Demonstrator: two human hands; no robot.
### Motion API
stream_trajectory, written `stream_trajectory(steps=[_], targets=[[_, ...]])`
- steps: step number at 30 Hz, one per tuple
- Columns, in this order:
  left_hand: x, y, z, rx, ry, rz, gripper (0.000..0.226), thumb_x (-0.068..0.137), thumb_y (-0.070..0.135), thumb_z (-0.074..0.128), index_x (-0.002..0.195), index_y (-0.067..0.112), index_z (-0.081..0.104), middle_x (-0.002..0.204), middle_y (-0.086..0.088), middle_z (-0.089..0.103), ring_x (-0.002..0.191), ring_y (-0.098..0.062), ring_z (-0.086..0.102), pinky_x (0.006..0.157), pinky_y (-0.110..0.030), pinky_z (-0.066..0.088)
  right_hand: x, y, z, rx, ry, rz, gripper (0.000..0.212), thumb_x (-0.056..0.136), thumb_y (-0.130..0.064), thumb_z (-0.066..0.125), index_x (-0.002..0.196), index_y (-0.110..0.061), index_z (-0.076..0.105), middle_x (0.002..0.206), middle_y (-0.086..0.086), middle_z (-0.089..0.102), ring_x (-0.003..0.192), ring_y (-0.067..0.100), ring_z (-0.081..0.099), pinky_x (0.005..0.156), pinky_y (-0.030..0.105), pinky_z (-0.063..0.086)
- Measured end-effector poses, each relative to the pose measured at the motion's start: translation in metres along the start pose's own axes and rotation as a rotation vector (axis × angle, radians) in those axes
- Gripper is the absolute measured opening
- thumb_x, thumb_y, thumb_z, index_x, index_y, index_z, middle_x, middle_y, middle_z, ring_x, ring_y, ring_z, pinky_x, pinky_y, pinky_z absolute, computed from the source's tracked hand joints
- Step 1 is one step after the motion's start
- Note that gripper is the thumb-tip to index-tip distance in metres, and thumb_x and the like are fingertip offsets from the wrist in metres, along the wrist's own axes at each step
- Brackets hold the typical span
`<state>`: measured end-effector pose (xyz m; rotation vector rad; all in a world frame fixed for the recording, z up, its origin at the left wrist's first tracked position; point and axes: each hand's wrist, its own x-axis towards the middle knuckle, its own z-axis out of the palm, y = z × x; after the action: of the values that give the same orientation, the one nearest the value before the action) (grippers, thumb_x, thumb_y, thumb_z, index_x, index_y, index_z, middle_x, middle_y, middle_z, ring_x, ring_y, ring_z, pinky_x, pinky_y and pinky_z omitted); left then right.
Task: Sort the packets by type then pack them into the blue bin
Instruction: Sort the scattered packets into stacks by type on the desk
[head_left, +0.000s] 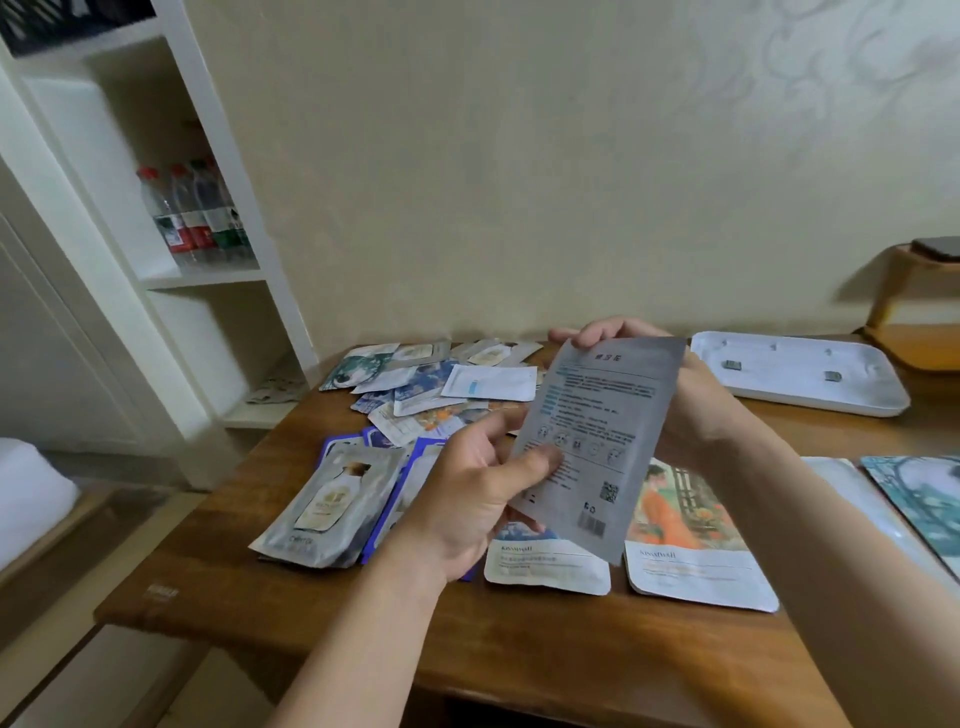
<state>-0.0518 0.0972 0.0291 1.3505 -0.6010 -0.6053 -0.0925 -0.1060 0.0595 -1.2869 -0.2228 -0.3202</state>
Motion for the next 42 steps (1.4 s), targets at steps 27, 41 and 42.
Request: stream_trajectory(steps=[27, 41, 42], targets=[[-0.006, 0.017, 0.011, -0.06, 0.067, 0.095, 0.031, 0.081, 0.008, 0.067, 0.111, 0.004, 0.069, 0.111, -0.017, 0.076, 0.104, -0.029, 0.074, 0.087, -0.042, 0.062, -0.035, -0.021, -0.004, -0.13, -0.061, 0.221, 0.036, 0.072, -0.013, 0.076, 0.107, -0.002, 0.074, 0.116, 0.02, 0.073, 0.103, 0.036, 0.073, 0.082, 0.043, 0.062], [-0.042, 0.025, -0.05, -0.112, 0.135, 0.103, 0.033, 0.085, 0.008, 0.068, 0.118, 0.007, 0.066, 0.116, -0.014, 0.076, 0.109, -0.03, 0.073, 0.083, -0.043, 0.063, -0.001, 0.018, 0.053, -0.139, -0.13, 0.284, 0.038, 0.074, -0.014, 0.082, 0.107, 0.002, 0.074, 0.118, 0.024, 0.071, 0.106, 0.047, 0.069, 0.096, 0.066, 0.05], [-0.046, 0.027, -0.054, -0.115, 0.135, 0.112, 0.034, 0.083, 0.01, 0.068, 0.117, 0.008, 0.067, 0.116, -0.013, 0.076, 0.109, -0.029, 0.073, 0.082, -0.043, 0.063, 0.002, 0.021, 0.058, -0.124, -0.158, 0.272, 0.043, 0.07, -0.018, 0.088, 0.106, 0.0, 0.075, 0.12, 0.025, 0.07, 0.107, 0.051, 0.067, 0.097, 0.071, 0.045]])
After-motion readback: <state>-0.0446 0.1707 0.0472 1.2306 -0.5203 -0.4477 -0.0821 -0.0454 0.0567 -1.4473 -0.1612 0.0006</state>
